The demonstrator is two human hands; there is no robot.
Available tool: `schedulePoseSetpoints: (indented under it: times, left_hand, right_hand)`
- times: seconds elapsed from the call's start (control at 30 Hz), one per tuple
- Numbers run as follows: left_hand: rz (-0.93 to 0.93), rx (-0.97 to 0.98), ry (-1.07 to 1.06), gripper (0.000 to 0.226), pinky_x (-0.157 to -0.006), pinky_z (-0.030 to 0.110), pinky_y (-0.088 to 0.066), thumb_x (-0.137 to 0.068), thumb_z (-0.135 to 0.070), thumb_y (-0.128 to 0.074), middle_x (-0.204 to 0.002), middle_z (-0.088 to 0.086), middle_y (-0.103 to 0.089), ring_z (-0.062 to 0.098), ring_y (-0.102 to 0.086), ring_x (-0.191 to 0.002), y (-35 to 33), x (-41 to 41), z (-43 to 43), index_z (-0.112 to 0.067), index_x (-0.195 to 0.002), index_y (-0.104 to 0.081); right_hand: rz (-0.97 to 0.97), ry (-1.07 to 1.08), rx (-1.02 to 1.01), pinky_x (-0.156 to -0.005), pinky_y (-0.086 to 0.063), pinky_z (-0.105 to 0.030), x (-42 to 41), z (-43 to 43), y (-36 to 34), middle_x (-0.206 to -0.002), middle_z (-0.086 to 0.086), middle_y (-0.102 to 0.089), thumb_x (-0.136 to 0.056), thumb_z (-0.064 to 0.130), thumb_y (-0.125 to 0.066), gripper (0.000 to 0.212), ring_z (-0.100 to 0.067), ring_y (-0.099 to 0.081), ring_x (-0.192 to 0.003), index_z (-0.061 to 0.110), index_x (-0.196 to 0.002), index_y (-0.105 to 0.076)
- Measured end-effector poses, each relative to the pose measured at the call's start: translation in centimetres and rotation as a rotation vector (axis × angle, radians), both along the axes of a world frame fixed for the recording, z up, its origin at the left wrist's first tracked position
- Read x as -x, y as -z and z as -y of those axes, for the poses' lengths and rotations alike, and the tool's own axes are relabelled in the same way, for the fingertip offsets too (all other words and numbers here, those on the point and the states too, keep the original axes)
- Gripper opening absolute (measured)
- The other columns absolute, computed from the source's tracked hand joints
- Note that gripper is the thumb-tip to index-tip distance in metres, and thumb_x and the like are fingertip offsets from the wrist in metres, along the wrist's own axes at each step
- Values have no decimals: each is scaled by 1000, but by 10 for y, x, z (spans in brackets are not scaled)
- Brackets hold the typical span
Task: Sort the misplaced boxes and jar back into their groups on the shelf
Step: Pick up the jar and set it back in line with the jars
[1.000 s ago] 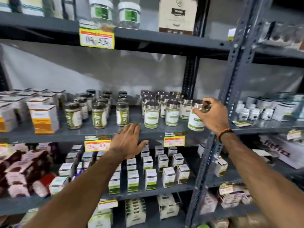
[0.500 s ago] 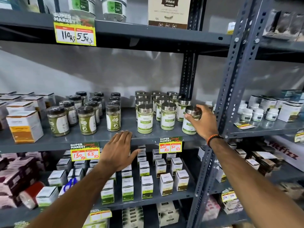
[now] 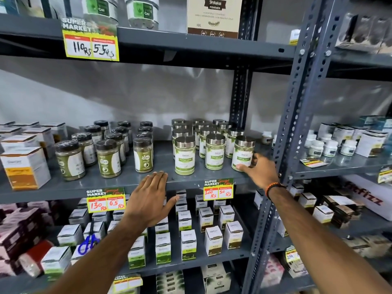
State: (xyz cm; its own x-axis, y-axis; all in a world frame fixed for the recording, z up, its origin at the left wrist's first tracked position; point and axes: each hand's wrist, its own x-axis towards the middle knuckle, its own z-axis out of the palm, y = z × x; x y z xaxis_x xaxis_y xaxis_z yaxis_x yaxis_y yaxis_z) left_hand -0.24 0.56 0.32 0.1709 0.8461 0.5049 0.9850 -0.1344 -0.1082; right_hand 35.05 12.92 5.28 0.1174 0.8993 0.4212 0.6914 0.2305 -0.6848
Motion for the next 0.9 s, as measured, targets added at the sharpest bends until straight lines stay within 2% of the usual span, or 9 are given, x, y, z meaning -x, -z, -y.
schedulePoseSetpoints:
  times: [0.1, 0.23, 0.43, 0.7, 0.9]
  left_hand:
    - [5, 6, 4, 91, -122, 40, -17, -95, -75, -21, -161, 13, -37, 28, -30, -149, 0, 2, -1, -8, -156, -29]
    - [8, 16, -7, 93, -123, 39, -15, -94, -77, -19, -163, 11, -33, 26, -25, -150, 1, 1, -2, -9, -157, -25]
    - [2, 19, -9, 93, -124, 39, -12, -94, -76, -19, -164, 11, -30, 26, -23, -151, 1, 1, -1, -9, -158, -22]
    - [1, 25, -23, 93, -124, 38, -7, -94, -76, -19, -166, 11, -26, 25, -19, -153, 2, -1, -1, -10, -159, -19]
    - [6, 14, -24, 93, -124, 39, -10, -95, -75, -22, -164, 12, -29, 26, -22, -152, 2, -3, -1, -9, -158, -22]
  right_hand:
    - [-21, -51, 33, -94, -56, -34, -2, -4, 4, -115, -1, -77, -68, 40, -94, 71, -14, -71, -99, 15, -128, -66]
    - [-7, -96, 51, -96, -54, -30, -7, -9, 4, -120, -3, -76, -69, 29, -95, 69, -11, -71, -100, 12, -129, -65]
    - [67, -112, 57, -103, -53, -41, -8, -10, 0, -125, -5, -74, -77, 26, -90, 64, -19, -71, -111, 11, -133, -64]
    - [118, -87, 44, -104, -51, -39, -5, -10, 0, -128, -5, -72, -82, 30, -86, 60, -22, -69, -115, 12, -134, -62]
    - [135, -66, 38, -101, -51, -32, -4, -9, -2, -126, -6, -73, -80, 32, -87, 60, -22, -69, -114, 11, -132, -65]
